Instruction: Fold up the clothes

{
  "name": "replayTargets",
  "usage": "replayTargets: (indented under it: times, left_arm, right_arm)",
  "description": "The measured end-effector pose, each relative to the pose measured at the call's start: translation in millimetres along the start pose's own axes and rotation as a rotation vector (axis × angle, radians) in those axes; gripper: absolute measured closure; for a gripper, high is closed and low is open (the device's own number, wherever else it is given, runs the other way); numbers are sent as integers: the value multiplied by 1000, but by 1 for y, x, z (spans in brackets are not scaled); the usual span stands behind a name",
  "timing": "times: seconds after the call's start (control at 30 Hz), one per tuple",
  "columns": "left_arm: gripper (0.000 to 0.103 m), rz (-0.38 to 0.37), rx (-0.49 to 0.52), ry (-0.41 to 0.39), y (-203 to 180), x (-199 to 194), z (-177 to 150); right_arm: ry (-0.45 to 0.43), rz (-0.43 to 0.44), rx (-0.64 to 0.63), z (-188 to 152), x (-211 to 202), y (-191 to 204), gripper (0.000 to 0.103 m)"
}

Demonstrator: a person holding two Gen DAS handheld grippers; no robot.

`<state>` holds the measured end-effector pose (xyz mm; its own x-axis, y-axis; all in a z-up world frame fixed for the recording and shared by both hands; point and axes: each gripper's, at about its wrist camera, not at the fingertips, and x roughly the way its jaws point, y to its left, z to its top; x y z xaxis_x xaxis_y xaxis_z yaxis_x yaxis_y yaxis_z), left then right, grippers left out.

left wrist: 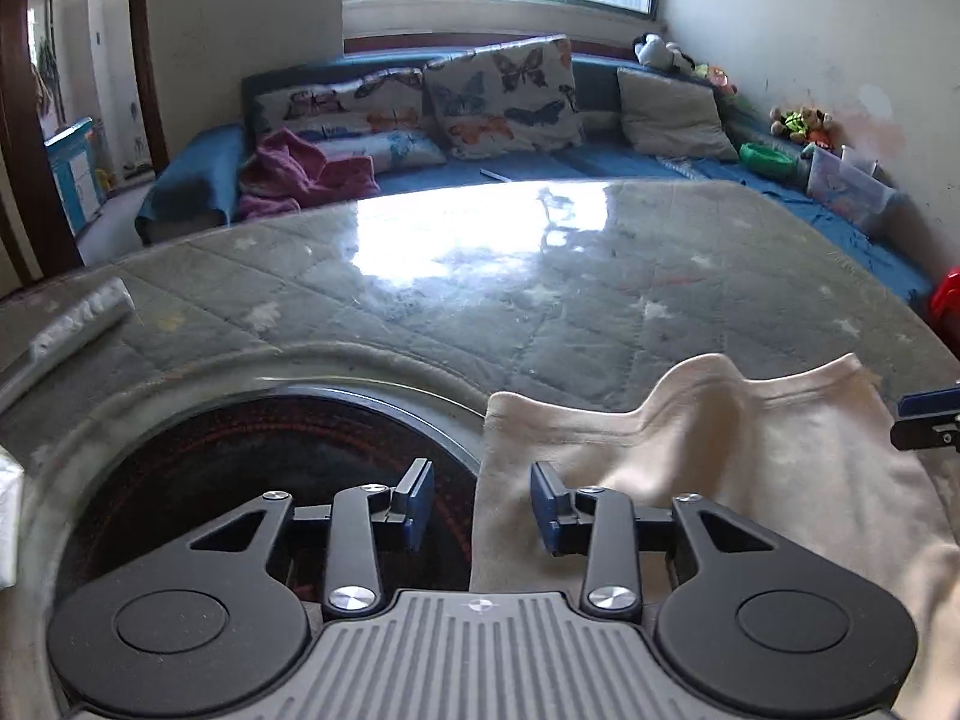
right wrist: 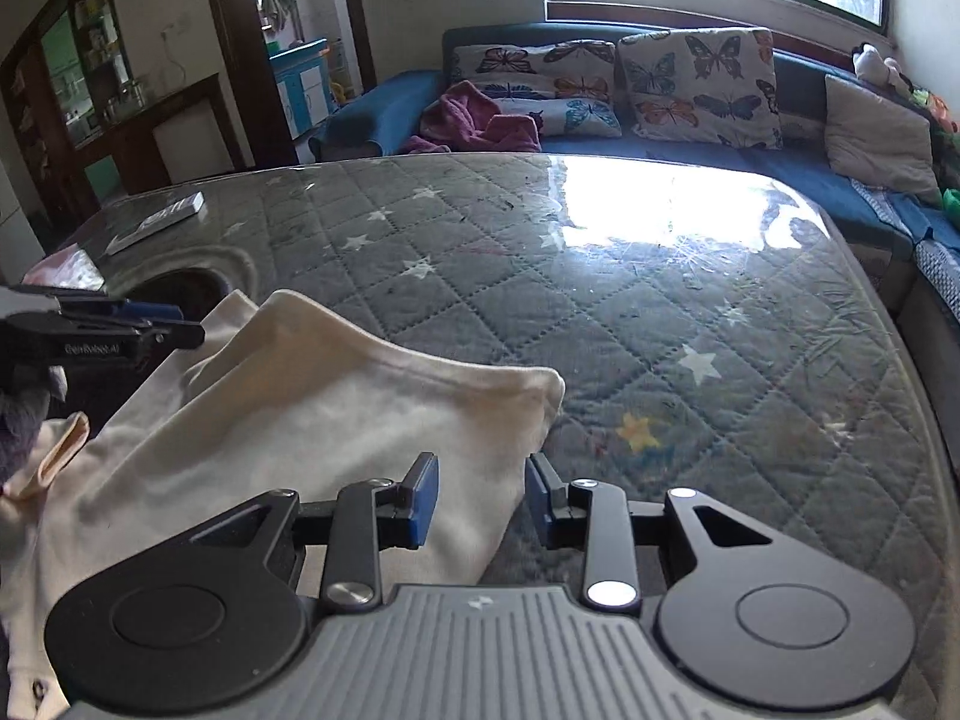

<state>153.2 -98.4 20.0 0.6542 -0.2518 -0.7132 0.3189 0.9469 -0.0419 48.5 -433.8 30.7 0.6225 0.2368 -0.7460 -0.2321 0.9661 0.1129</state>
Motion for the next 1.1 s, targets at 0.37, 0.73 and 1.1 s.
replayTargets:
  times: [0.37, 0.73, 1.1]
  left_arm:
    - [94, 81, -26, -64, 23, -6, -3]
    - [88, 124, -63, -65, 33, -21, -5]
    - [80, -136, -29, -59, -32, -85, -49]
  right_arm:
    - [-38, -72, -5, 23, 36, -1, 98]
    - [-58, -103, -84, 35, 26, 7, 90]
    - [-52, -290, -93, -72, -81, -13, 50]
